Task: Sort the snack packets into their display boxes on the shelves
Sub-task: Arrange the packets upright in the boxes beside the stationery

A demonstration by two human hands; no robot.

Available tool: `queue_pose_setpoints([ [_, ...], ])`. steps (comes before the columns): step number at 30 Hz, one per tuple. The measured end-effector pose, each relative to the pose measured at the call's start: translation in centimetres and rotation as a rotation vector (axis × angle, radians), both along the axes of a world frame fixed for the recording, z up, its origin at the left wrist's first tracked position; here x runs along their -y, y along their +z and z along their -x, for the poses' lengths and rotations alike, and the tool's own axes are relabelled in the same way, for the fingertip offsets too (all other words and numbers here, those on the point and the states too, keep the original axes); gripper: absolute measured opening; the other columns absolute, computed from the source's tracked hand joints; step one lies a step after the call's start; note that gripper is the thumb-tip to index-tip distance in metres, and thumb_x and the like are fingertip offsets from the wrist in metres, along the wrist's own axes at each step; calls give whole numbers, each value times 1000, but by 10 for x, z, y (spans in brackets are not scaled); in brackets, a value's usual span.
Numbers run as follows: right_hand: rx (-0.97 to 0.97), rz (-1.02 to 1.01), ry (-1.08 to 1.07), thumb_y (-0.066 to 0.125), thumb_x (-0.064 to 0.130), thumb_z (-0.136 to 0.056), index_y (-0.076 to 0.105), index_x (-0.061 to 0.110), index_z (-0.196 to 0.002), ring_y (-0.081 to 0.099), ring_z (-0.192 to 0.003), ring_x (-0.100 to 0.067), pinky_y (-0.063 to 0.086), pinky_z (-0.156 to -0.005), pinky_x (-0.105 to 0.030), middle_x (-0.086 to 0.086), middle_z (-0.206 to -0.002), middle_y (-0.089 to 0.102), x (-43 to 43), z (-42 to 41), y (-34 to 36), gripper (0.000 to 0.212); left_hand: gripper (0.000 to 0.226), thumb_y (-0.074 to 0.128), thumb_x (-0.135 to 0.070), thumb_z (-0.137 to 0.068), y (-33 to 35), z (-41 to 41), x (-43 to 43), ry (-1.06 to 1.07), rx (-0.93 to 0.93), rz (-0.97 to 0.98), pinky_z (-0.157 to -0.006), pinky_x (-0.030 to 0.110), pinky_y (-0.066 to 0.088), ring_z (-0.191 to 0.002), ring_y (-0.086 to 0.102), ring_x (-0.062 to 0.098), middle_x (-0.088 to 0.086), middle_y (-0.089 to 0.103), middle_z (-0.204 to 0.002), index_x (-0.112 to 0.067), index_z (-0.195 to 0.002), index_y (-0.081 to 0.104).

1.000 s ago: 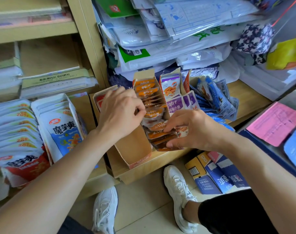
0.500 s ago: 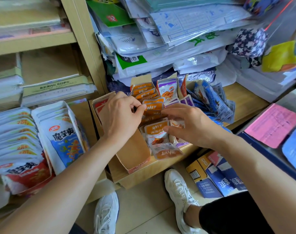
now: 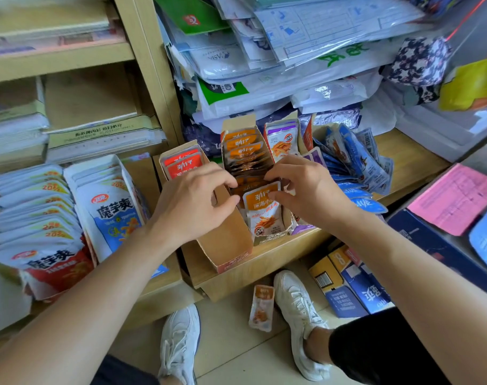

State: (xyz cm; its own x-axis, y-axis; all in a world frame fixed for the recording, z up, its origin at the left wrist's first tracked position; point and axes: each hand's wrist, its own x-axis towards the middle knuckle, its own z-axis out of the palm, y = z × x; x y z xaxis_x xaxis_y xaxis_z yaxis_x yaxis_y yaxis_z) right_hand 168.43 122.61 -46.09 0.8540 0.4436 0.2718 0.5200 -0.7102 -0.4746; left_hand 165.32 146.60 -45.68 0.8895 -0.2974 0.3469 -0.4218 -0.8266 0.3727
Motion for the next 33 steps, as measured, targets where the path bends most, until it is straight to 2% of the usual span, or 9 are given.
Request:
queue_pose_setpoints([
  [2,27,-4,-24,81,14,-80,73,14,-103,54,-78,-9,47,-69,-27,3,-100,64,-3,0,-3,24,22,71,-42,-88,-2,4,-3,-18,-10,-26,-54,16,34,-72,54,4,-16,63,-106,-28,-104,72],
  [5,78,-9,-72,80,12,-80,74,12,-95,55,-73,-12,47,-63,-28,0,-92,64,-8,0,-5,16,24,75,-39,-85,-5,9,-10,-16,-45,-41,-57,24,45,-74,56,9,-12,57,-98,-24,-103,71],
  [7,98,-19,-101,81,11,-79,75,10,-92,55,-70,-13,48,-60,-28,-1,-88,65,-10,1,-6,15,24,80,-34,-80,-7,10,-16,0,-60,-77,-60,24,40,-75,53,9,-10,52,-92,-21,-97,70],
  [9,97,-32,-114,82,11,-78,75,10,-94,56,-69,-15,51,-60,-31,-2,-89,65,-12,2,-6,18,25,82,-33,-79,-8,11,-22,20,-81,-89,-66,25,40,-78,54,12,-8,53,-94,-21,-97,70],
  [13,55,-63,-133,84,19,-77,69,16,-109,61,-75,-14,57,-69,-40,4,-99,65,-9,6,-2,36,38,73,-41,-85,-8,12,-20,52,-26,-65,-82,28,45,-97,58,16,-4,67,-109,-18,-115,72],
  [18,-31,-135,-182,87,20,-75,61,17,-132,67,-86,-14,60,-78,-38,2,-117,66,-2,16,-3,62,42,65,-52,-88,-6,8,4,40,142,-56,-73,32,41,-90,50,15,-4,71,-102,-19,-113,74],
  [24,-67,-192,-189,79,8,-82,68,14,-127,69,-101,-15,60,-88,-38,-2,-119,71,-10,14,-7,47,13,82,-33,-81,-12,-5,17,50,93,63,-64,27,33,-73,50,10,-9,69,-73,-21,-83,76],
  [29,-146,-129,-117,74,15,-89,59,22,-138,68,-108,-14,59,-91,-33,-2,-124,70,-14,15,1,52,12,83,-32,-80,-14,-3,11,106,27,194,-61,23,39,-73,53,6,-11,71,-74,-22,-86,80],
  [33,-109,-200,-159,75,17,-87,63,15,-132,65,-103,-11,57,-90,-35,0,-120,69,-12,16,4,47,18,83,-38,-80,-9,-5,9,85,76,175,-61,22,41,-72,55,8,-14,70,-75,-23,-90,77],
])
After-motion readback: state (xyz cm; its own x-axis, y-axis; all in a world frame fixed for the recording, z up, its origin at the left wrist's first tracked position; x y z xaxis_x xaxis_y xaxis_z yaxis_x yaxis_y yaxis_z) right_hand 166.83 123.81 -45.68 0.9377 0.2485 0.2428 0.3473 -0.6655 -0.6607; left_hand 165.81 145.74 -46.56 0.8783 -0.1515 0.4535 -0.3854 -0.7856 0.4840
